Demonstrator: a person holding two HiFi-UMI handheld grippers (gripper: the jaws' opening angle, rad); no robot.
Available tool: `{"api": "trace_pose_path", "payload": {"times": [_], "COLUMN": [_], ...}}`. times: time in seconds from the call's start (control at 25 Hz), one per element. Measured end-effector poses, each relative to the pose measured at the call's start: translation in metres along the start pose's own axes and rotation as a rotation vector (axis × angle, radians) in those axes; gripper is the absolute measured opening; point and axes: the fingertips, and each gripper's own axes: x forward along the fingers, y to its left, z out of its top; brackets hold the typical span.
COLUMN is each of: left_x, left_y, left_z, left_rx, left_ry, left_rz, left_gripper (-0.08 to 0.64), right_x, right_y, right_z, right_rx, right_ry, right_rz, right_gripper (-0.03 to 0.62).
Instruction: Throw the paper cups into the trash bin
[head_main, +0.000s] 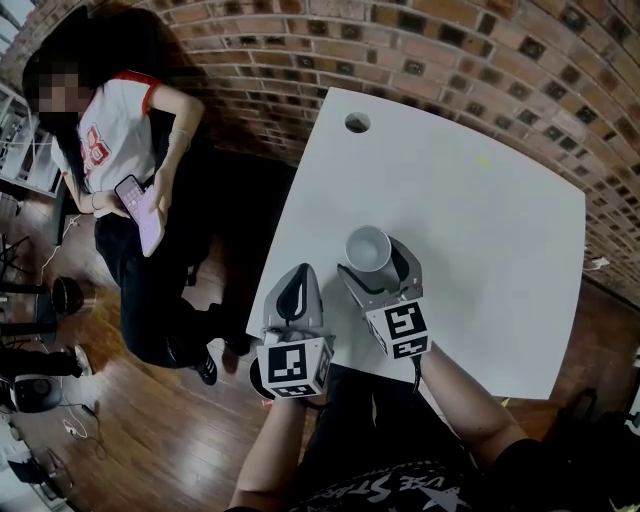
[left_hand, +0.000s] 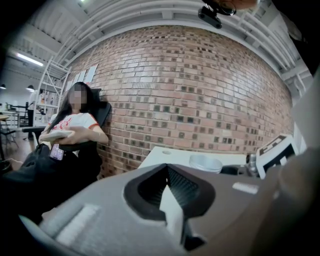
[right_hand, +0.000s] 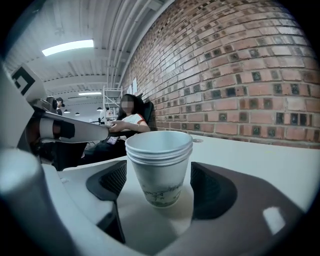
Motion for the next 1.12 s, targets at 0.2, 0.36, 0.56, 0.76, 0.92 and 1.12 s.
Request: {"api": "trace_pose_path", "payload": {"times": [0.2,0.36,0.56,0.76,0.92,1.12], "left_x": [0.008,0.015,0.020,0.023,0.024,0.023], "left_y": [0.004,0.010,0.012,0.012,0.010,0.006], "left_z": [0.000,0.002,0.000,-0.001,0.001,0.001], "left_rx": [0.001,0.023,0.017,0.013,0.013,0.015], "left_ry": [0.002,-0.014,-0.007,-0.003,-0.006,-0.005], "left_rz": [-0.001,0.017,0.014,0.019,0.016,0.017], "left_gripper": [0.005,0.005,0.005,0.005,0.005,0.005], "right_x": [0.010,0.018,0.023,0.025,0.023,0.018], "right_y": [-0.001,-0.002,-0.004,-0.005,-0.008,-0.007], "right_z": [0.008,0.016,0.020,0.019,0.018,0.021], "right_rx": [-0.018,-0.023,-0.013,-0.004,-0.005,-0.029], "right_ry": [-0.021,-0.031,-0.044,-0.041,-0.046,-0.056], "right_rz": [0.015,0.023,0.021,0.025,0.011,0.013], "right_gripper": [0.405,0.411,0.408,0.376,0.360,0.354]}}
